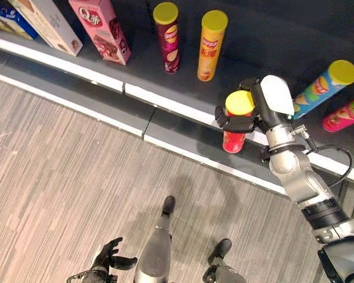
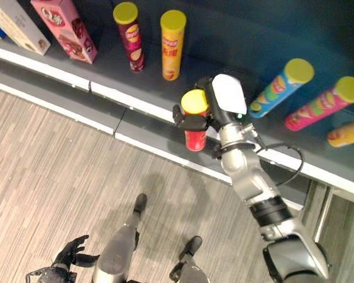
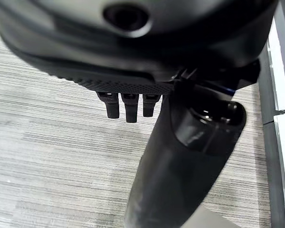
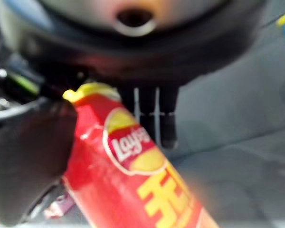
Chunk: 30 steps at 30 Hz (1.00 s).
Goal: Put the goods on the table back onto the shelves and tidy them up.
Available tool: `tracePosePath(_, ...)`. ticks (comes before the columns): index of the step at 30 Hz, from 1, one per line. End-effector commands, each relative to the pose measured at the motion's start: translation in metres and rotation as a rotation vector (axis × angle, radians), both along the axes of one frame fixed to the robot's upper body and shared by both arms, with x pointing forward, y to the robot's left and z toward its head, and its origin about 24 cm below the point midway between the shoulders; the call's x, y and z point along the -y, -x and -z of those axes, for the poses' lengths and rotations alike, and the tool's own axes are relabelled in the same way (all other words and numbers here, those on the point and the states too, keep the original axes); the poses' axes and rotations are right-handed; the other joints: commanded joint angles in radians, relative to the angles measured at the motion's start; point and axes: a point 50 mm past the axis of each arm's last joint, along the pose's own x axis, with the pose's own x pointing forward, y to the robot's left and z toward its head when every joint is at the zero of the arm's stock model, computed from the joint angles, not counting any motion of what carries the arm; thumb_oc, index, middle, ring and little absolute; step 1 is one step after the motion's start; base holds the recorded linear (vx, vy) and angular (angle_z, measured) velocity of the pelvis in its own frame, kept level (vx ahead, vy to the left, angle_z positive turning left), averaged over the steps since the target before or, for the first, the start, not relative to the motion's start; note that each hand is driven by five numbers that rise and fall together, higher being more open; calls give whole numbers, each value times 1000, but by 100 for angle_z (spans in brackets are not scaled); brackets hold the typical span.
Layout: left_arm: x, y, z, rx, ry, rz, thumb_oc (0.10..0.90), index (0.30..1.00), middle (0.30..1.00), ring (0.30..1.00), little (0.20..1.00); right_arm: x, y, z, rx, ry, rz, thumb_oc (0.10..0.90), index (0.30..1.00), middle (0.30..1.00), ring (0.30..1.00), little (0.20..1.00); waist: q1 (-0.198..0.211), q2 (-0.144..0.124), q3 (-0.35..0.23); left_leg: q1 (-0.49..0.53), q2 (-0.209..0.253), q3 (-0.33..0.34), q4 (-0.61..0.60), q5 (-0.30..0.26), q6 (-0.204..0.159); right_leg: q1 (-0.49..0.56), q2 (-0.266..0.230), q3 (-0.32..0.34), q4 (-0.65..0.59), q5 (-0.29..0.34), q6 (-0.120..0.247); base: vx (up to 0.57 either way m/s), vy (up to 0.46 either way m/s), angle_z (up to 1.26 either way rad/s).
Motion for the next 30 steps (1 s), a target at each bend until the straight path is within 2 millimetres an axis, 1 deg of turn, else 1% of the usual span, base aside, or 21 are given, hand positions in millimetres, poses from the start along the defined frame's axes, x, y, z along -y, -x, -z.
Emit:
tracePosePath(1,-12,11,0,-14,-67,18,800,900,900,900,900,-4,12,-70,360,25,7,400,300,300,300,300,-6,24,-79,30,30,-24,32,-112,16,-80,-49,30,199,-97,13,-16,-7,10)
tracePosePath(4,-10,7,-1,0,-68,28,800,900,900,900,900,1,10,-75,388,29,49,400,300,300,300,300,-1,30,-73,19,27,-33,34,-111,16,-86,-51,23,203,-97,14,-6,-1,1)
tracePosePath(5,-9,4,-3,11,-71,37,800,900,900,900,900,6,11,-80,423,13,77,400,300,300,300,300,0,34,-71,13,26,-38,33,-109,15,-90,-53,18,203,-98,15,0,0,0)
tracePosePath(7,-6,0,-3,22,-73,46,800,900,900,900,900,17,14,-88,487,-41,132,400,300,300,300,300,2,40,-69,2,21,-48,35,-109,15,-92,-57,9,205,-99,16,8,-1,12)
tracePosePath(8,-4,-2,-4,29,-75,56,800,900,900,900,900,22,14,-90,510,-79,158,400,300,300,300,300,5,43,-66,1,19,-51,39,-117,15,-93,-59,5,212,-108,16,21,-6,19)
tracePosePath(12,-1,-7,-6,42,-76,84,800,900,900,900,900,34,12,-105,579,-184,212,400,300,300,300,300,21,54,-57,-24,8,-63,51,-121,16,-99,-63,-8,201,-101,19,11,-1,12)
tracePosePath(14,0,-11,-7,55,-77,93,800,900,900,900,900,40,12,-113,612,-206,239,400,300,300,300,300,31,61,-54,-37,2,-72,52,-121,16,-102,-65,-15,194,-98,20,6,4,2)
tracePosePath(16,1,-11,-7,56,-77,93,800,900,900,900,900,40,12,-114,613,-206,239,400,300,300,300,300,30,61,-54,-38,2,-73,53,-121,16,-103,-65,-15,194,-98,20,9,5,7)
tracePosePath(18,3,-15,-10,75,-73,105,800,900,900,900,900,50,13,-119,636,-227,283,400,300,300,300,300,41,70,-49,-53,-6,-81,53,-120,16,-106,-68,-24,187,-96,23,16,13,11)
tracePosePath(19,3,-15,-10,76,-73,106,800,900,900,900,900,50,13,-120,637,-227,283,400,300,300,300,300,41,71,-50,-55,-6,-82,54,-120,16,-107,-68,-24,187,-96,23,13,13,14)
tracePosePath(21,8,-21,-11,93,-71,135,800,900,900,900,900,58,13,-123,668,-272,327,400,300,300,300,300,52,79,-45,-77,-19,-86,64,-125,19,-113,-73,-31,174,-87,26,13,14,12)
tracePosePath(26,12,-23,-12,101,-65,147,800,900,900,900,900,65,16,-126,691,-282,358,400,300,300,300,300,57,86,-45,-93,-26,-91,67,-125,21,-119,-77,-38,165,-81,28,1,3,1)
tracePosePath(30,15,-29,-15,128,-60,157,800,900,900,900,900,72,18,-129,712,-288,394,400,300,300,300,300,62,91,-42,-107,-36,-95,73,-128,21,-122,-82,-45,158,-76,33,3,0,1)
